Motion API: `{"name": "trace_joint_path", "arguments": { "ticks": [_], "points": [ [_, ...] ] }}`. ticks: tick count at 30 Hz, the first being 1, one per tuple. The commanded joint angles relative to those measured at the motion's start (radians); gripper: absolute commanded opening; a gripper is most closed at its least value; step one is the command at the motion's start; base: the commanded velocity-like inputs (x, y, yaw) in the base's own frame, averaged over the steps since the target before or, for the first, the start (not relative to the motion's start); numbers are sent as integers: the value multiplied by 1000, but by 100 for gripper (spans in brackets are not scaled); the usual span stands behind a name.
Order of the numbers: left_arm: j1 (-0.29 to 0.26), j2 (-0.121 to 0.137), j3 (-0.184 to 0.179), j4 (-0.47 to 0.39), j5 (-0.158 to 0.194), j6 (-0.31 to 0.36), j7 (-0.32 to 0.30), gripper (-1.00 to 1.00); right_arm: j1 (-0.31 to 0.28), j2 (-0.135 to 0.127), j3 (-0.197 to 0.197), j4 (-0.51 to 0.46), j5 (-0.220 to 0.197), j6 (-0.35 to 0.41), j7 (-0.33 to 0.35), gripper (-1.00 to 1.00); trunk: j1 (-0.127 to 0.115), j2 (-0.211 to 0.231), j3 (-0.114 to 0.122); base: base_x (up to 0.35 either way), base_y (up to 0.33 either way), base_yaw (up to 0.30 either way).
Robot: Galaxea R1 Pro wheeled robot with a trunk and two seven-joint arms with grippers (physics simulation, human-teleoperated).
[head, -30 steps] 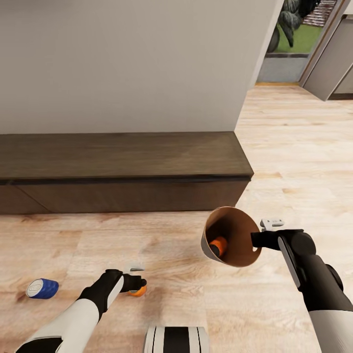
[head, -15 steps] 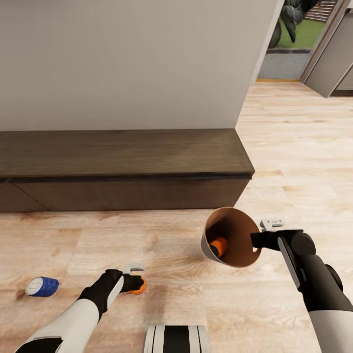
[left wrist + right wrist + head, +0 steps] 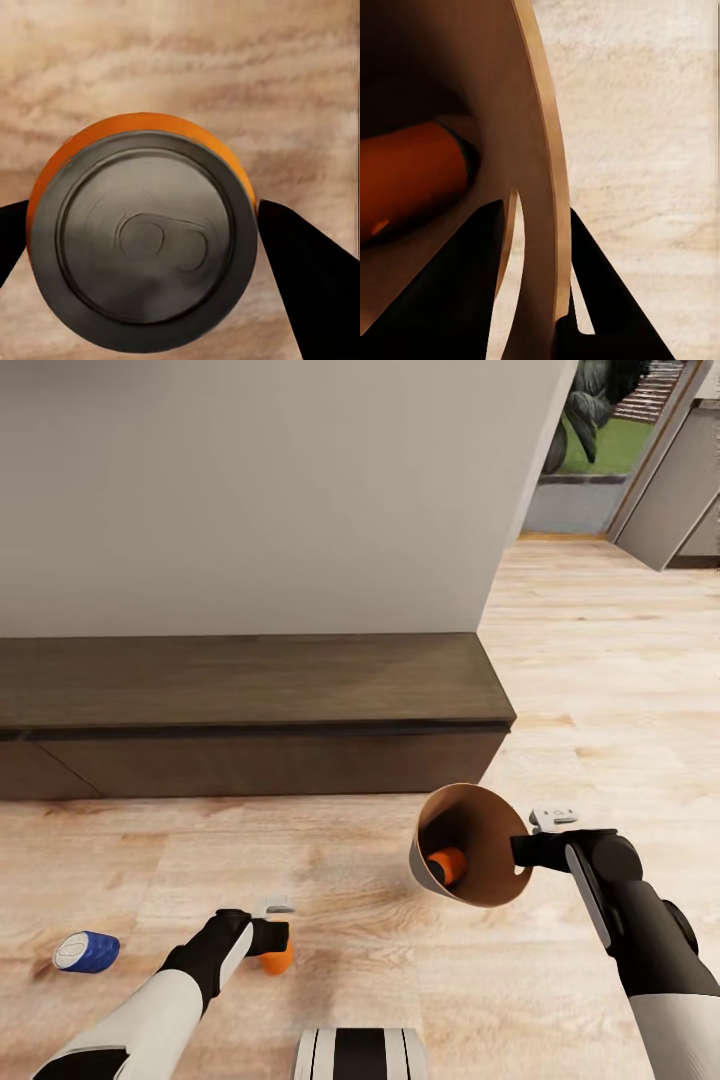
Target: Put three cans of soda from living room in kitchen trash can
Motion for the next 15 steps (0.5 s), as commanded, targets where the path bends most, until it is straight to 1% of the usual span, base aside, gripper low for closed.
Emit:
{"name": "trace_joint_path", "arguments": {
  "ticks": [1,11,15],
  "points": [
    [0,0,0,0,0,1,-1,-100,0,0,0,0,-21,2,5,-100,0,0,4,0,0,0],
    [0,0,-1,0,-1,7,0,-100,0,0,0,0,-21,2,5,-100,-5,3,43,0,0,0],
    [0,0,-1,0,-1,8,0,-100,1,1,0,0,-21,2,3,-100,-20,31,55,0,0,0]
  ]
}}
